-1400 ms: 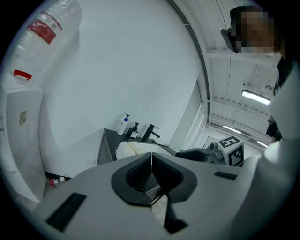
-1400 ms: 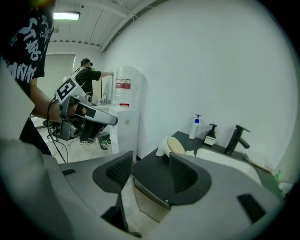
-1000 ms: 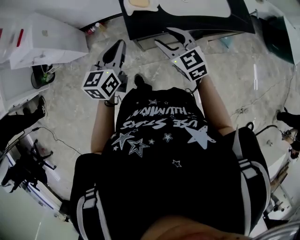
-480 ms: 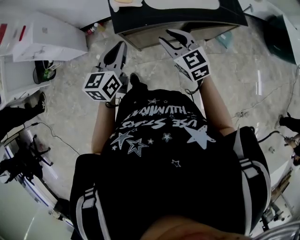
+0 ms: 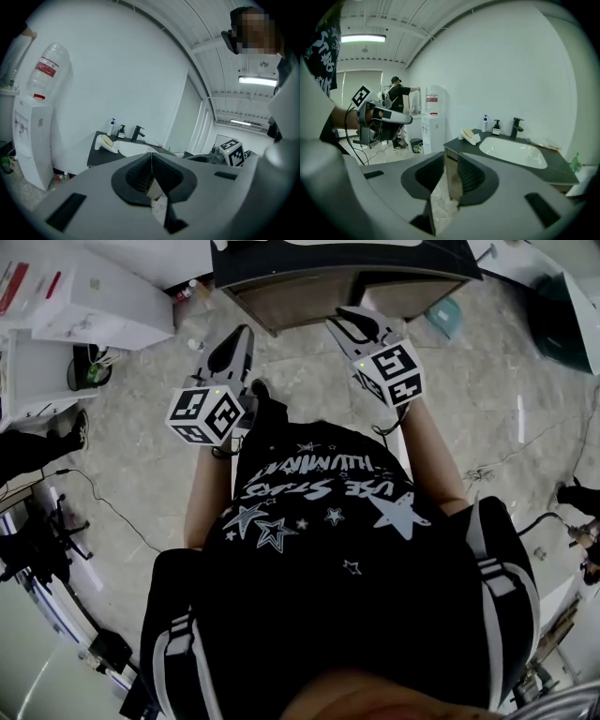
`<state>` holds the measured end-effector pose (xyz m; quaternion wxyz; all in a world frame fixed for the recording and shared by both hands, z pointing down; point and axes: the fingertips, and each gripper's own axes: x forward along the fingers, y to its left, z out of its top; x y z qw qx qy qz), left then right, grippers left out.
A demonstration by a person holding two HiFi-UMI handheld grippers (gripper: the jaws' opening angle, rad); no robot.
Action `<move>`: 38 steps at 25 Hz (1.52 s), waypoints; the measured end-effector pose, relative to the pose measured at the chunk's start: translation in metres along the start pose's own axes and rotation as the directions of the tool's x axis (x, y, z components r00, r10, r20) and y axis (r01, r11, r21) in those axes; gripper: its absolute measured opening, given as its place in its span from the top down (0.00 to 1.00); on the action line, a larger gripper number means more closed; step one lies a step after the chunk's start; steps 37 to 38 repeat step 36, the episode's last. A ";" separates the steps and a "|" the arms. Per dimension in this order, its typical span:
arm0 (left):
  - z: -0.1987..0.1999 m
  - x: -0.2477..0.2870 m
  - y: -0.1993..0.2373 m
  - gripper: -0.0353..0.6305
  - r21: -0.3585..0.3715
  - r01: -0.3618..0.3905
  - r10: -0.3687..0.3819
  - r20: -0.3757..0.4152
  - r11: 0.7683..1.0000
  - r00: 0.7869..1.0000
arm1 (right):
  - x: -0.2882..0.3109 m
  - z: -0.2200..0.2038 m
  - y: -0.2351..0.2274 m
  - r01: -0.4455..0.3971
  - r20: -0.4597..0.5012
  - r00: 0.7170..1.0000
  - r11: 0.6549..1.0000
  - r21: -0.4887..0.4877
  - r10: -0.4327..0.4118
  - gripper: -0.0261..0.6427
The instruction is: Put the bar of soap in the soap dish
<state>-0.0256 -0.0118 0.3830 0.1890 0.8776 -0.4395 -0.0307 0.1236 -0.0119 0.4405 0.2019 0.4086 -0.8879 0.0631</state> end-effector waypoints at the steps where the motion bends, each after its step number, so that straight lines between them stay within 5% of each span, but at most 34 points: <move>1: -0.004 -0.004 -0.007 0.93 0.001 -0.001 0.001 0.002 1.000 1.000 | -0.007 -0.003 0.004 -0.004 0.000 1.000 1.000 0.000 0.004 0.82; 15: -0.047 -0.057 -0.084 0.93 0.004 -0.043 0.043 -0.016 0.999 0.999 | -0.079 -0.048 0.037 -0.050 -0.012 0.999 0.998 -0.029 0.050 0.87; 38: -0.042 -0.150 -0.072 0.93 0.020 -0.005 0.005 -0.007 1.000 1.000 | -0.076 -0.031 0.135 -0.047 0.017 0.999 0.999 -0.001 0.047 0.87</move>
